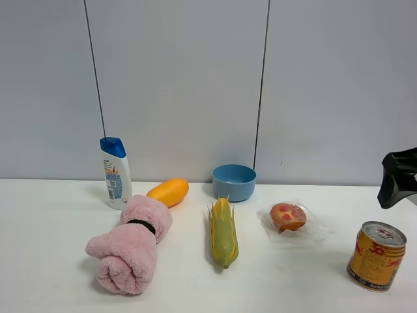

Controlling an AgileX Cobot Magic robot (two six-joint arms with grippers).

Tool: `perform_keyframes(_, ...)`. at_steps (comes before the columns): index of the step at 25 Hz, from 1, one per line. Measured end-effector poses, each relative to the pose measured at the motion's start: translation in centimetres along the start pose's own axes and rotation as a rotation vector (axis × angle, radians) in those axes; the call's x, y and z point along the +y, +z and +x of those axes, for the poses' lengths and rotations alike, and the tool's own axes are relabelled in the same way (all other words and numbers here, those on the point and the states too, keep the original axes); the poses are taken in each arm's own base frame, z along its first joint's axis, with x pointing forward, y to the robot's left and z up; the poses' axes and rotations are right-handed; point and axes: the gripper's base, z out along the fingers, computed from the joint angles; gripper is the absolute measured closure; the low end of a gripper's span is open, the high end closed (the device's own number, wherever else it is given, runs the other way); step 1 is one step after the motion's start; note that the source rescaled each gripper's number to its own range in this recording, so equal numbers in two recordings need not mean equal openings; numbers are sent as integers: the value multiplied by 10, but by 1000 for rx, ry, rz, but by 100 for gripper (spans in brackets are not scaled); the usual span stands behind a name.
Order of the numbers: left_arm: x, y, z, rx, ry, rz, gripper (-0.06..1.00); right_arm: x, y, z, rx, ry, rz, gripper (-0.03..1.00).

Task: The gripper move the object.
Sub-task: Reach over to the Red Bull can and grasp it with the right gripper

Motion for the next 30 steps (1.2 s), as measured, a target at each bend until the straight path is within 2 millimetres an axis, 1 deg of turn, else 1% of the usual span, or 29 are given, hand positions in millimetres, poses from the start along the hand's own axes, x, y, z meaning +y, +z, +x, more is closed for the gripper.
perform_keyframes(11,0,0,0,0,0,0,-6,4,35,-2,47,43,-30,5)
perform_keyframes(20,0,0,0,0,0,0,-6,5,55,-2,60,50,-33,5)
perform_keyframes(25,0,0,0,0,0,0,-6,8,65,-3,56,95,-53,5)
perform_keyframes(30,0,0,0,0,0,0,-6,10,81,2,99,104,-58,5)
